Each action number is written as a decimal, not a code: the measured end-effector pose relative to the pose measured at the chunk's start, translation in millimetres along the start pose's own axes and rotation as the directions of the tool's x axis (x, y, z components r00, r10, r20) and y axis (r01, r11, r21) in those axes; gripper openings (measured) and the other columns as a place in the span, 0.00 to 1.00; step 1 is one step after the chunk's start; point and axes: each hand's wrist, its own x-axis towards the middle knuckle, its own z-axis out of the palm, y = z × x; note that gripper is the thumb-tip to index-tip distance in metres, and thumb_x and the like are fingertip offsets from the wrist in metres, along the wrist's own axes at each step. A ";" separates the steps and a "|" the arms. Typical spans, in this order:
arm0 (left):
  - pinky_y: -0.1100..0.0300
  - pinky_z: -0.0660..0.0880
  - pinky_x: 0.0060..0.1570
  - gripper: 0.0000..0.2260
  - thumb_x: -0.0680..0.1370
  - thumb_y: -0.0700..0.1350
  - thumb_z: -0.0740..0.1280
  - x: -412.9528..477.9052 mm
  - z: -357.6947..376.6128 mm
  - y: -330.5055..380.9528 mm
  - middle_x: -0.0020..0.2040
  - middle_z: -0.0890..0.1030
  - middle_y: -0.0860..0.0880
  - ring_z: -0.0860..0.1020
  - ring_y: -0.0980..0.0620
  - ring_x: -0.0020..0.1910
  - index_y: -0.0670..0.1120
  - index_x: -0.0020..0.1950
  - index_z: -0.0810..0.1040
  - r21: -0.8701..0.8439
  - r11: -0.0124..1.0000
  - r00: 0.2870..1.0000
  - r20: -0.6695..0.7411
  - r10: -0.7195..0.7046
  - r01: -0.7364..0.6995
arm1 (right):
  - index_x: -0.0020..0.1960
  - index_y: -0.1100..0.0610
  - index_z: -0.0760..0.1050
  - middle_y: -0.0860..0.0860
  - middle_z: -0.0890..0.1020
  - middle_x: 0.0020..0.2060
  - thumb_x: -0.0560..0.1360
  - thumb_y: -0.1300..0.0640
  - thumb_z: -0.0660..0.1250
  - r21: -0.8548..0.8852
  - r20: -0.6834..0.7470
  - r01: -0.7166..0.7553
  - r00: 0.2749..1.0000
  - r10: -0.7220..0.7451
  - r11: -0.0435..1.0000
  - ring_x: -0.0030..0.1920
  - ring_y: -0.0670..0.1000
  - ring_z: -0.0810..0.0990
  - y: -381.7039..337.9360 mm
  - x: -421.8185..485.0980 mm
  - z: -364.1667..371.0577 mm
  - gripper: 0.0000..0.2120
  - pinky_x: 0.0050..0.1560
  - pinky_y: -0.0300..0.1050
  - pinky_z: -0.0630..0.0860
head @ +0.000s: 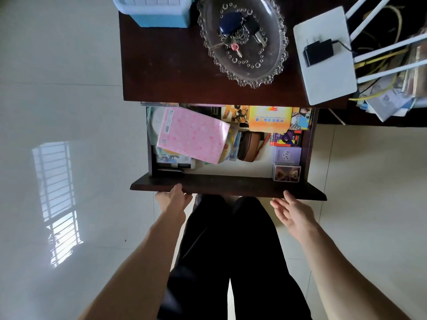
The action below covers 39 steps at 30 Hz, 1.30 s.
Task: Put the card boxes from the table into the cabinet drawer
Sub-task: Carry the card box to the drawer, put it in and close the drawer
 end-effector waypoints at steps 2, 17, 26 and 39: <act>0.57 0.84 0.36 0.03 0.76 0.33 0.64 5.6 -1.1 0.2 0.55 0.83 0.35 0.85 0.42 0.37 0.39 0.48 0.75 -0.005 1.000 1.000 0.005 -0.009 0.009 | 0.54 0.64 0.77 0.60 0.86 0.47 0.80 0.59 0.69 0.035 -0.016 0.013 1.000 -0.013 0.999 0.41 0.55 0.89 0.9 2.9 6.7 0.08 0.32 0.42 0.83; 0.57 0.84 0.39 0.21 0.75 0.31 0.53 18.3 -1.5 -9.2 0.57 0.83 0.41 0.86 0.46 0.30 0.42 0.66 0.71 -0.110 0.994 1.000 -0.016 -0.001 -0.001 | 0.47 0.60 0.74 0.58 0.86 0.31 0.84 0.56 0.62 0.084 -0.102 0.070 0.993 -0.062 0.994 0.35 0.56 0.88 7.9 -9.2 22.8 0.10 0.23 0.37 0.77; 0.60 0.82 0.31 0.21 0.76 0.31 0.54 15.0 -2.8 -2.6 0.52 0.84 0.41 0.86 0.45 0.32 0.42 0.66 0.72 -0.120 0.993 1.000 0.001 -0.011 0.011 | 0.49 0.57 0.74 0.58 0.87 0.38 0.84 0.56 0.62 0.069 -0.114 0.072 0.991 -0.064 0.995 0.36 0.57 0.89 7.2 -3.4 23.1 0.07 0.23 0.36 0.75; 0.54 0.84 0.43 0.20 0.78 0.34 0.59 8.4 20.1 22.9 0.51 0.85 0.42 0.86 0.46 0.33 0.42 0.70 0.72 -0.179 0.983 0.999 0.010 0.033 -0.031 | 0.50 0.58 0.76 0.61 0.86 0.48 0.83 0.58 0.64 0.139 -0.091 0.127 0.989 -0.115 0.982 0.38 0.60 0.89 -28.0 -9.5 41.2 0.05 0.22 0.36 0.75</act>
